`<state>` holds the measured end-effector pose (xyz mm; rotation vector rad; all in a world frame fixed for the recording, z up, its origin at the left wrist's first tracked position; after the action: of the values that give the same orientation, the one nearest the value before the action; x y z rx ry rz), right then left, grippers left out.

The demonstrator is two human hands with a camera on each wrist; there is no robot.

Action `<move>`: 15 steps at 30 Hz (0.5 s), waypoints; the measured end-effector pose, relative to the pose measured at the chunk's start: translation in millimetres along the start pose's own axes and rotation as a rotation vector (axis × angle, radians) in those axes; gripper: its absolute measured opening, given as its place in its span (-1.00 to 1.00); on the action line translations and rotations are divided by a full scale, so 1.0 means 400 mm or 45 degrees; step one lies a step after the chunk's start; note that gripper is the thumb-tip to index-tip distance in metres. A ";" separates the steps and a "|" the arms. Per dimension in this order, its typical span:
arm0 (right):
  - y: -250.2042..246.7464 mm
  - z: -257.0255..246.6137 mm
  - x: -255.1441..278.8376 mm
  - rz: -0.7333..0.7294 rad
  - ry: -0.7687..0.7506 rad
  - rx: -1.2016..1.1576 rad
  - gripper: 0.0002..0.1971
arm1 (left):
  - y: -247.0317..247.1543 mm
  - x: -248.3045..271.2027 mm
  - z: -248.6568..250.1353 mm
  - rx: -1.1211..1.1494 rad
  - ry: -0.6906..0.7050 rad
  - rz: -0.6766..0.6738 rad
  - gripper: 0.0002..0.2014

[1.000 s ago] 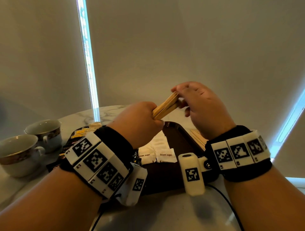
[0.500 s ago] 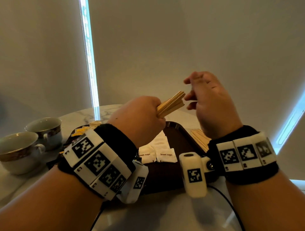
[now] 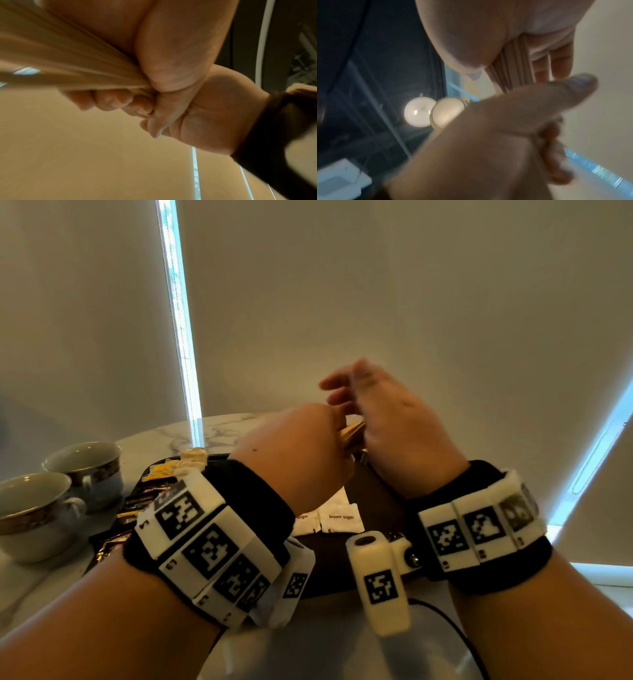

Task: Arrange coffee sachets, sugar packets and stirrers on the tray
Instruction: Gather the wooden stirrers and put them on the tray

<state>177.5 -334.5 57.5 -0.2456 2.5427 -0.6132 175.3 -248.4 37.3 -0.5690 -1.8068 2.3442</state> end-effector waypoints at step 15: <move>0.156 0.158 0.014 -0.449 0.756 -1.499 -0.04 | -0.136 0.035 -0.128 1.905 0.330 0.710 -0.72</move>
<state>202.0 -305.0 -22.8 -1.0380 3.1376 0.9298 174.5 -182.7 75.2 -0.9967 0.4911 2.8397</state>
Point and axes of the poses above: each hand's wrist, its own x-axis away from the middle knuckle, its own y-axis out of the palm, z = x × y, the point moved 10 cm from there along -x, towards the middle knuckle, and after that the axes turned 8 degrees about -z, right-handed, at the moved point
